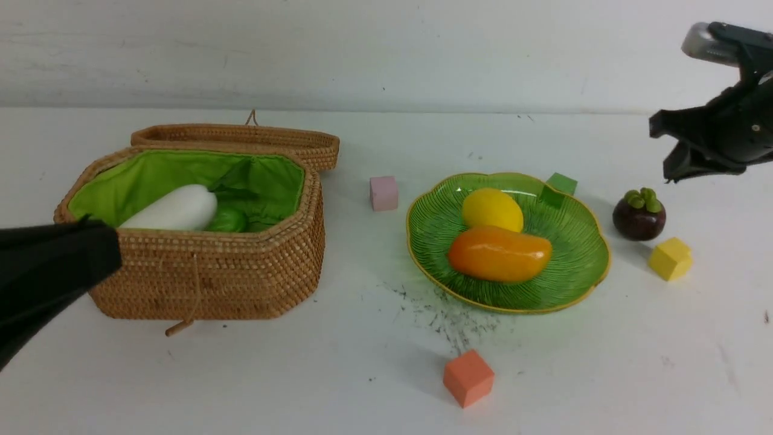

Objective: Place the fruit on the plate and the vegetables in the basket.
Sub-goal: Use the right arm to grab a mangosteen and put it into the right plate

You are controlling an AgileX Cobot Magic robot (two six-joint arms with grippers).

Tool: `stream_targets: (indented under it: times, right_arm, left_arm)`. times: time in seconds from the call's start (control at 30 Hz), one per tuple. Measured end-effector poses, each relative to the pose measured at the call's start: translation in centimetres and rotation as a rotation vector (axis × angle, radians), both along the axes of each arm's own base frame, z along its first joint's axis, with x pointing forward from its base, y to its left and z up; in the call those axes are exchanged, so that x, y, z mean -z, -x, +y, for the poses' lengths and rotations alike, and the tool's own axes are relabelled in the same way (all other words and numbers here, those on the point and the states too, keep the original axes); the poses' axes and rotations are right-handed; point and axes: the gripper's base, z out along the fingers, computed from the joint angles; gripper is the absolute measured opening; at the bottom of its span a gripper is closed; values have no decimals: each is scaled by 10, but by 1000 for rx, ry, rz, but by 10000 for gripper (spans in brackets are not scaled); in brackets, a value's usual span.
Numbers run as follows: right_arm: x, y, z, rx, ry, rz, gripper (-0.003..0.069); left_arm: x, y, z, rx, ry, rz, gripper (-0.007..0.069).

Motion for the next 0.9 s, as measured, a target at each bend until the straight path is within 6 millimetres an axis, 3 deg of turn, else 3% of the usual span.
stream_targets:
  times: [0.1,0.27,0.3,0.37,0.6,0.9]
  right_arm:
    - [21,-18,-7,6,14,41,217]
    - [51,-47,-17,26,66,19,540]
    - [53,-49,-18,28,68,13,554]
    - [66,-59,-20,40,84,-18,651]
    - [107,-78,-24,68,103,-57,662]
    - [139,-85,-26,67,113,-26,638]
  left_arm:
    - [-1,0,-1,6,5,-9,4]
    - [0,1,-2,25,-2,-4,4]
    - [0,1,-2,25,-2,-4,4]
    - [1,1,-3,34,-6,3,4]
    - [2,2,-4,49,-13,15,5]
    - [3,4,-5,68,-18,29,5]
